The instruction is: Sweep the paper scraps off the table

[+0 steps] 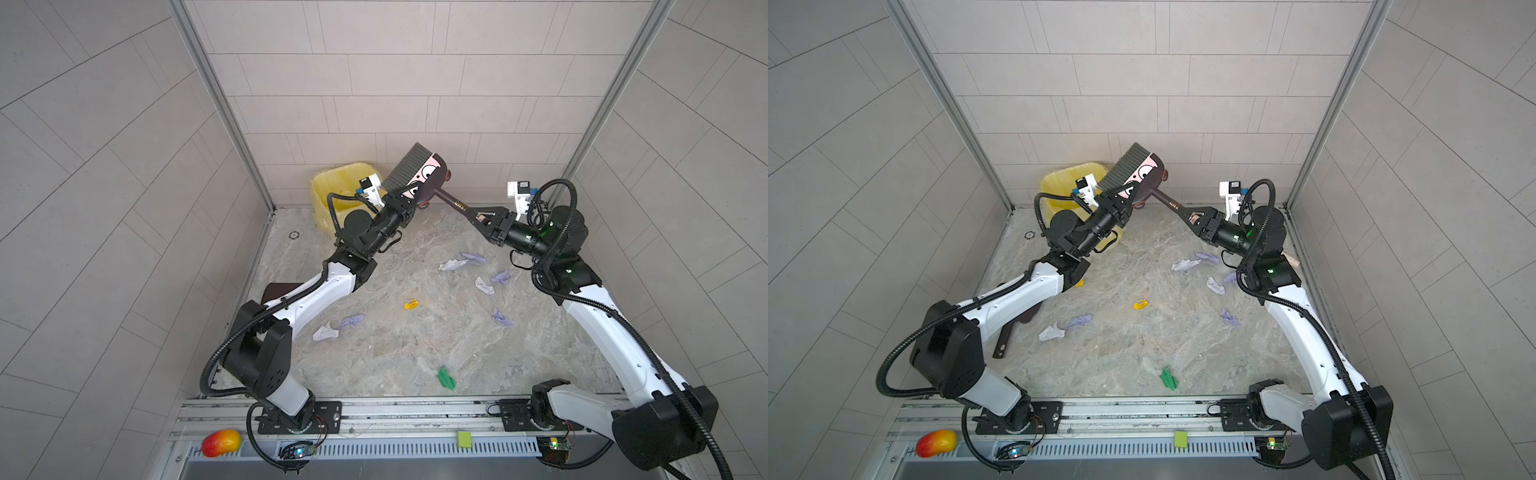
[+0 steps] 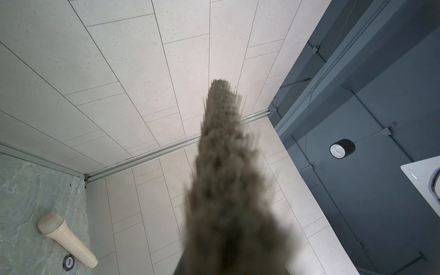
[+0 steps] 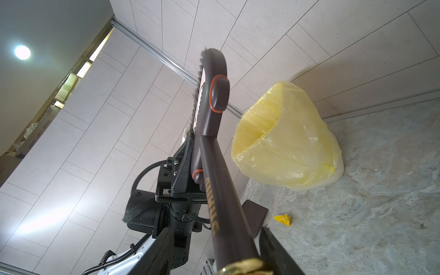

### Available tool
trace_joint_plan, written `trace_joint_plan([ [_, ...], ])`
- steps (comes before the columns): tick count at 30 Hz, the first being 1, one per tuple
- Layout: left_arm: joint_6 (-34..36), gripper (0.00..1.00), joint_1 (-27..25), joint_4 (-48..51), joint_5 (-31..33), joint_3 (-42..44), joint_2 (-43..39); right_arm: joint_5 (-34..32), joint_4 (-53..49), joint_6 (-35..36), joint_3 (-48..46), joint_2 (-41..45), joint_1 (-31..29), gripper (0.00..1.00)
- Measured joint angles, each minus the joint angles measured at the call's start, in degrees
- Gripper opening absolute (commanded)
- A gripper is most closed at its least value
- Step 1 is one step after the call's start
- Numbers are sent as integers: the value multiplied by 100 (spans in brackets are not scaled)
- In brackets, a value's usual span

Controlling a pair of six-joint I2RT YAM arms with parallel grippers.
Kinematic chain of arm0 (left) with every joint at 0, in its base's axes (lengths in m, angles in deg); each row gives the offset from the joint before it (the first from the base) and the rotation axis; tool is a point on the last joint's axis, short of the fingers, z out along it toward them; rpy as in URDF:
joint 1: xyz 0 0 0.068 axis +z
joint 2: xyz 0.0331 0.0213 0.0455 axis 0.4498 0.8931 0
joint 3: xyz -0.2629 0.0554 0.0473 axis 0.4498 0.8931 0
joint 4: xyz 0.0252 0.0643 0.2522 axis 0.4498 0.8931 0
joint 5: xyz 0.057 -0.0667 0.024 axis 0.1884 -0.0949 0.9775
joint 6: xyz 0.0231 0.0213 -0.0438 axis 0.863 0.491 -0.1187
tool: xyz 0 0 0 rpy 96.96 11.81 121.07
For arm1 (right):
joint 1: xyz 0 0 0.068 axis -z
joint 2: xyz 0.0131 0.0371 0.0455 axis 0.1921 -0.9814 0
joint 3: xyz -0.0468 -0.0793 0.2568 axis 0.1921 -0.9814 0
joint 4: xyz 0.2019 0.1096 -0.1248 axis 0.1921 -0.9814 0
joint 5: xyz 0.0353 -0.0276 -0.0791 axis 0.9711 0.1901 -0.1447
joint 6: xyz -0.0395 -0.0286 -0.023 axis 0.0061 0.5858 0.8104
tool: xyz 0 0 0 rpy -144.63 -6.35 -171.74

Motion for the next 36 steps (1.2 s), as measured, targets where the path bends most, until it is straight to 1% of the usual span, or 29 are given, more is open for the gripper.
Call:
trace_joint_plan([
  [3,-11,0,2,0,-9,0,0,-33,-11,-2,0,0,-2,53],
  [11,-55,0,13,-9,-11,2,0,-74,81,-146,-2,-70,-13,41],
  [16,-122,0,13,-39,-17,2,-2,-81,96,-166,-2,-72,-13,28],
  [20,-448,0,15,-44,-39,50,-2,2,264,-155,0,-66,-37,20],
  [25,-538,0,15,-42,-66,66,-2,15,273,-153,0,-66,-48,0],
  [34,-566,0,15,-44,-79,92,-2,15,243,-151,0,-66,-50,0],
  [35,-568,2,15,-44,-79,96,-2,15,238,-146,0,-66,-50,0],
  [36,-573,7,15,-46,-79,105,-2,13,221,-140,0,-66,-50,0],
])
